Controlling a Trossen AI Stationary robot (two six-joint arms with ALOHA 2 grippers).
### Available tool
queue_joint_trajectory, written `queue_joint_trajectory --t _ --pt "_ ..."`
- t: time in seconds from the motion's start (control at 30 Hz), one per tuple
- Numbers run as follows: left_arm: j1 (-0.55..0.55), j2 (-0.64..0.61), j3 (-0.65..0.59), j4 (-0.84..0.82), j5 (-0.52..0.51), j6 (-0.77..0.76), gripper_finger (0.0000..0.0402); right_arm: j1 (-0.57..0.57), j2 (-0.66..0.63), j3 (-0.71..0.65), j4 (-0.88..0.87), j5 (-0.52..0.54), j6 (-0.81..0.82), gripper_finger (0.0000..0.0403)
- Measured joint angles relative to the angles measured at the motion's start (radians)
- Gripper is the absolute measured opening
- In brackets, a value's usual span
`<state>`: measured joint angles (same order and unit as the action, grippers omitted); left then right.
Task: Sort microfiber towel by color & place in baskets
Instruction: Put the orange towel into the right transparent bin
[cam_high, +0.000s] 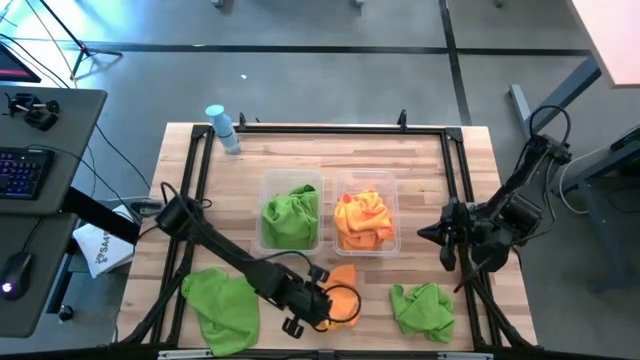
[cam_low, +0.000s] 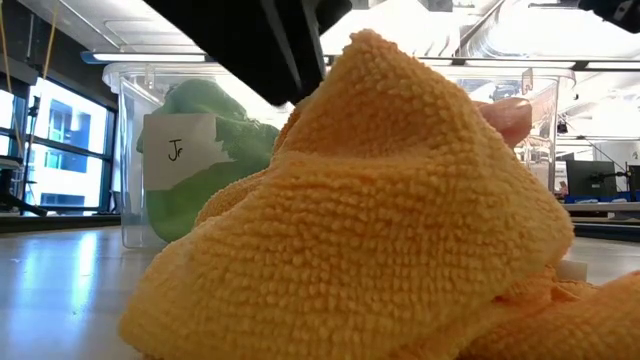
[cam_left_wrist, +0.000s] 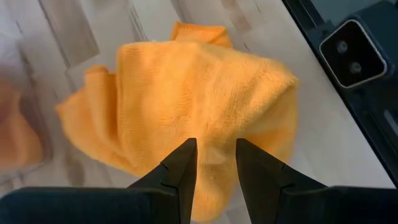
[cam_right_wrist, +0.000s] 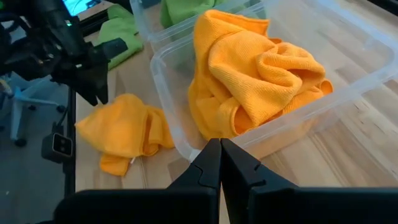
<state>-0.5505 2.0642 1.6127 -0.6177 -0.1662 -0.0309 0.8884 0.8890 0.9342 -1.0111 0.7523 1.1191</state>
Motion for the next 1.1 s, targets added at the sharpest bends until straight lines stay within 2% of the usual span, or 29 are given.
queue_joint_trajectory --t 0.37,0.63,0.93,1.1 --pt "0.028 0.061 0.000 0.122 0.012 -0.001 0.0093 0.004 0.000 0.001 -0.024 0.003 -0.001 0.0000" --pt "0.053 0.065 0.000 0.097 0.102 -0.037 0.0008 0.004 0.000 0.001 -0.024 0.002 -0.001 0.0000" --pt "0.058 0.036 0.046 0.089 0.106 -0.068 0.0001 0.004 0.001 0.001 -0.024 -0.002 0.005 0.0000" --pt "0.059 0.001 0.121 0.068 0.069 -0.035 0.0001 0.004 0.001 0.001 -0.025 -0.062 0.001 0.0000"
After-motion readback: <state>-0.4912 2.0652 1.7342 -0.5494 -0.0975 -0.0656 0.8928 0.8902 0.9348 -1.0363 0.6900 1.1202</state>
